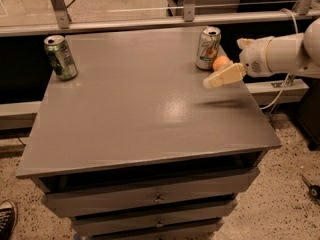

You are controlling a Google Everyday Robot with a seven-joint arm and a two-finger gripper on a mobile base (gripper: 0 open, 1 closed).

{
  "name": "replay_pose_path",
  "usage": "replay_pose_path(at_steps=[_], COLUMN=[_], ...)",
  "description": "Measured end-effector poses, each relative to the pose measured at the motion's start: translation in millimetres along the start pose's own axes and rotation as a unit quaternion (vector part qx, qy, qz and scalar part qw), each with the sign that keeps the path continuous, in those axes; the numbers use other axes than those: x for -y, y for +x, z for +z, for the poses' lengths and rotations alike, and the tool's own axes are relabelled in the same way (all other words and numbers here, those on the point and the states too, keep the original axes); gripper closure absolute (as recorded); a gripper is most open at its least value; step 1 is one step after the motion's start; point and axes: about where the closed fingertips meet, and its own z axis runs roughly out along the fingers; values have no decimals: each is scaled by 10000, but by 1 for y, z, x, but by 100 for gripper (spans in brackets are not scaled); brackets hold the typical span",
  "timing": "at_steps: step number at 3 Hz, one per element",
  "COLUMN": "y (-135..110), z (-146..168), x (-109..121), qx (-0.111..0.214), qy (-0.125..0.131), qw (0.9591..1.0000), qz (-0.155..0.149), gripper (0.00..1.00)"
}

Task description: Move orange near 7up can

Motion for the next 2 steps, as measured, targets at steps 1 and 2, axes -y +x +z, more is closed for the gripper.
replay_pose_path(at_steps=[1,2], y=[-3,0], z=[-44,-46], x=[-26,-33], qx=[-123,-172], qy=[-334,-466], qw=[9983,9975], qz=[-464,-507], gripper=[0,0])
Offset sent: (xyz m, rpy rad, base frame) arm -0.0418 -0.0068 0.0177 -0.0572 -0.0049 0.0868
